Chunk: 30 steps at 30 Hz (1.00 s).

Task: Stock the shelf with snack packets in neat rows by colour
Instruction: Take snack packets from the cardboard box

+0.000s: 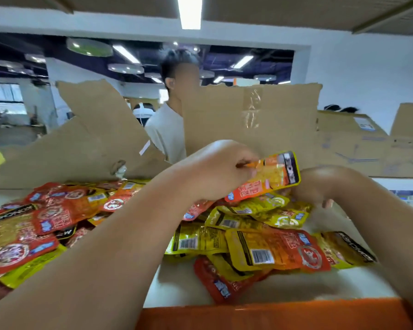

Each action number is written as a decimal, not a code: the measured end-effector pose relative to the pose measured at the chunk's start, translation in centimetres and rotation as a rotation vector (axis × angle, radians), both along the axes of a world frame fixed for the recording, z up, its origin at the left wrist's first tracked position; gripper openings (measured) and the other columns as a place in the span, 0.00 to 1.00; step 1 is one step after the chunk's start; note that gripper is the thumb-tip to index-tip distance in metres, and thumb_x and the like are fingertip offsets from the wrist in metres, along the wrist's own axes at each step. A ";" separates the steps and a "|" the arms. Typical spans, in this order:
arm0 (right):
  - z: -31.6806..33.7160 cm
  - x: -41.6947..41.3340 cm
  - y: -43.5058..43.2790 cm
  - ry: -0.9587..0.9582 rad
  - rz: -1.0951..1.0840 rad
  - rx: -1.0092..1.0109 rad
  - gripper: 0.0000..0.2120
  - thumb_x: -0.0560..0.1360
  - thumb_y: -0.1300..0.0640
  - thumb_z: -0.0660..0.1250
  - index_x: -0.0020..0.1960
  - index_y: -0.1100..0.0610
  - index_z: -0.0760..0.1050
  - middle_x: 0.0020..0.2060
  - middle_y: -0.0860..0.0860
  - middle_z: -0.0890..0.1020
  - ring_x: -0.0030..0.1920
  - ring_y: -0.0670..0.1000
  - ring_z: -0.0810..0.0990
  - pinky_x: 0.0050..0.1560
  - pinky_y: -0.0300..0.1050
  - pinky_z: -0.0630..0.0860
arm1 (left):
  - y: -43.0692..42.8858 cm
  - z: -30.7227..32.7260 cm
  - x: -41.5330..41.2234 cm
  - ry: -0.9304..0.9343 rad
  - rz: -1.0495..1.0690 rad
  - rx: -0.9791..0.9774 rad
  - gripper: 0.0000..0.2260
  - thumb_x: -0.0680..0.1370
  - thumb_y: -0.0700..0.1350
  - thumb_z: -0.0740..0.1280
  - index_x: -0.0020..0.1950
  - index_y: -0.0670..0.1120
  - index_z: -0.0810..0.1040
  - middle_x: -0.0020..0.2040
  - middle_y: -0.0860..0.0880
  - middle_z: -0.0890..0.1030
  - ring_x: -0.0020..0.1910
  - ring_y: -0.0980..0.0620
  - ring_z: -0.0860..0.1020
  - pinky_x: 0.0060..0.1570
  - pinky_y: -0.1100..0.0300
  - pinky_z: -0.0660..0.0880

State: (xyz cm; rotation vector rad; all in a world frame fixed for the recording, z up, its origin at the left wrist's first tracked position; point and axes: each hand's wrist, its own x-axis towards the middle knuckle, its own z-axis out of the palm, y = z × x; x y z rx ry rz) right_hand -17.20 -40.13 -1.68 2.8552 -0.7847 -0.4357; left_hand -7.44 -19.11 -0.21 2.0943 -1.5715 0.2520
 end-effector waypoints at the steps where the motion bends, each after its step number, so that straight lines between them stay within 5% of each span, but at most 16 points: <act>1: 0.1 -0.1 0.1 -0.019 -0.007 0.045 0.16 0.81 0.63 0.54 0.59 0.47 0.76 0.54 0.51 0.78 0.49 0.56 0.81 0.35 0.45 0.82 | 0.0 0.1 0.1 0.036 0.010 -0.032 0.06 0.82 0.46 0.67 0.47 0.46 0.80 0.38 0.48 0.77 0.36 0.51 0.74 0.44 0.47 0.77; 4: 0.3 -0.3 0.0 -0.154 -0.016 0.077 0.06 0.80 0.58 0.61 0.50 0.50 0.76 0.44 0.48 0.78 0.45 0.54 0.83 0.38 0.49 0.83 | 0.2 -0.3 0.1 0.097 0.093 0.099 0.09 0.83 0.48 0.67 0.61 0.56 0.83 0.47 0.56 0.83 0.42 0.57 0.79 0.43 0.60 0.77; 8: 0.5 -0.9 -1.2 -0.327 -0.071 0.152 0.07 0.77 0.62 0.67 0.42 0.56 0.72 0.39 0.54 0.75 0.25 0.51 0.77 0.24 0.41 0.75 | 0.4 -0.6 0.1 0.077 0.178 0.243 0.15 0.83 0.50 0.66 0.69 0.60 0.78 0.58 0.59 0.82 0.51 0.56 0.80 0.49 0.58 0.78; 10: 0.6 -1.4 -2.1 -0.420 -0.095 0.152 0.08 0.73 0.66 0.67 0.40 0.54 0.73 0.38 0.55 0.80 0.26 0.53 0.78 0.22 0.40 0.72 | 0.5 -0.5 -0.1 0.089 0.175 0.260 0.17 0.81 0.53 0.69 0.70 0.61 0.77 0.58 0.60 0.82 0.53 0.57 0.81 0.55 0.55 0.80; 14: 0.9 -1.5 -4.5 -0.714 -0.018 0.117 0.14 0.70 0.68 0.67 0.38 0.49 0.76 0.39 0.52 0.81 0.39 0.55 0.81 0.36 0.45 0.76 | 0.4 -0.7 -0.6 0.095 0.147 0.384 0.27 0.73 0.63 0.75 0.71 0.62 0.76 0.63 0.62 0.80 0.58 0.57 0.79 0.62 0.54 0.77; 18: 0.9 -1.5 -4.6 -1.013 0.100 0.625 0.16 0.70 0.74 0.63 0.45 0.55 0.78 0.40 0.55 0.81 0.39 0.56 0.78 0.40 0.47 0.70 | 0.2 -0.9 -0.9 0.122 0.115 0.427 0.28 0.73 0.56 0.77 0.73 0.62 0.74 0.62 0.64 0.78 0.51 0.61 0.76 0.48 0.62 0.73; 21: 0.4 -1.3 -4.3 -0.908 0.133 0.714 0.14 0.73 0.69 0.64 0.51 0.52 0.77 0.44 0.58 0.81 0.39 0.58 0.78 0.39 0.50 0.74 | 0.5 -0.6 -1.2 0.085 0.095 0.401 0.24 0.75 0.46 0.73 0.67 0.67 0.77 0.60 0.65 0.75 0.55 0.60 0.77 0.52 0.58 0.76; 24: 0.2 -1.2 -3.4 -0.472 0.081 0.435 0.13 0.73 0.50 0.73 0.55 0.44 0.75 0.49 0.54 0.83 0.46 0.59 0.84 0.43 0.53 0.83 | 0.5 -0.4 -1.5 0.032 0.138 0.406 0.28 0.76 0.37 0.64 0.64 0.69 0.79 0.68 0.62 0.71 0.62 0.55 0.75 0.59 0.54 0.78; 28: -0.1 -0.8 -2.2 -0.219 0.032 0.248 0.20 0.69 0.41 0.75 0.58 0.44 0.76 0.50 0.50 0.84 0.45 0.49 0.84 0.35 0.41 0.80 | 0.2 -0.7 -1.9 0.033 0.151 0.447 0.31 0.78 0.33 0.59 0.64 0.70 0.77 0.65 0.59 0.75 0.46 0.54 0.81 0.43 0.58 0.82; 30: -0.1 -0.6 -1.8 -0.164 0.048 0.136 0.27 0.66 0.43 0.73 0.65 0.45 0.75 0.52 0.49 0.84 0.46 0.51 0.84 0.38 0.42 0.82 | 0.2 -0.7 -1.9 0.057 0.133 0.418 0.26 0.80 0.35 0.60 0.59 0.68 0.80 0.52 0.63 0.76 0.35 0.62 0.78 0.29 0.67 0.74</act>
